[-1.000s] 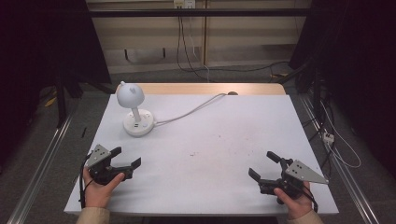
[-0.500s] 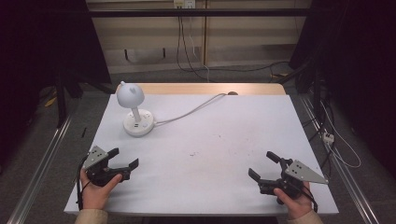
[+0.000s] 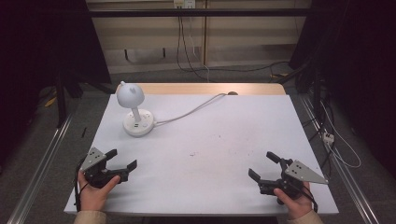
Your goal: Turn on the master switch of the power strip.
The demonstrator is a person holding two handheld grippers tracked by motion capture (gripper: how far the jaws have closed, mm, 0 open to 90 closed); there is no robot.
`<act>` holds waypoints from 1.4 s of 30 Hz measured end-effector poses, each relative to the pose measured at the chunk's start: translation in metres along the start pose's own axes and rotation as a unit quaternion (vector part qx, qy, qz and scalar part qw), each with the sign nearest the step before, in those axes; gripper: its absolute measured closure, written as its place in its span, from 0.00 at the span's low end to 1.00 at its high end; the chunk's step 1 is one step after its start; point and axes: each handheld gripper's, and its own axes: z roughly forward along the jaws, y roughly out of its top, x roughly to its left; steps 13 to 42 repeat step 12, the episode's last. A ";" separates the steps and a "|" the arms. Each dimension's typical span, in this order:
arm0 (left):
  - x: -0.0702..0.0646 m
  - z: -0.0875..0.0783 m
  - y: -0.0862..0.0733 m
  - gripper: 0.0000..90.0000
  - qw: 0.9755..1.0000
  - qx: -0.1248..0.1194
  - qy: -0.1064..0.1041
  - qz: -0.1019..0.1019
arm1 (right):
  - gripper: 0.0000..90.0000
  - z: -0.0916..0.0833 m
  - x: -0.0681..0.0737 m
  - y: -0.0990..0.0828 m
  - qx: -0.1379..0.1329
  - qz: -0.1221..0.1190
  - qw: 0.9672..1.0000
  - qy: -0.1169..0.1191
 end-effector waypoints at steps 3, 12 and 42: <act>0.000 -0.001 0.000 0.07 1.000 -0.002 0.000 0.001 | 0.07 0.000 0.000 0.000 0.000 0.001 1.000 0.002; 0.001 -0.001 0.000 0.07 1.000 -0.005 0.004 -0.008 | 0.07 0.000 0.000 0.000 0.003 -0.001 1.000 0.003; 0.001 -0.001 0.000 0.07 1.000 -0.005 0.004 -0.008 | 0.07 0.000 0.000 0.000 0.003 -0.001 1.000 0.003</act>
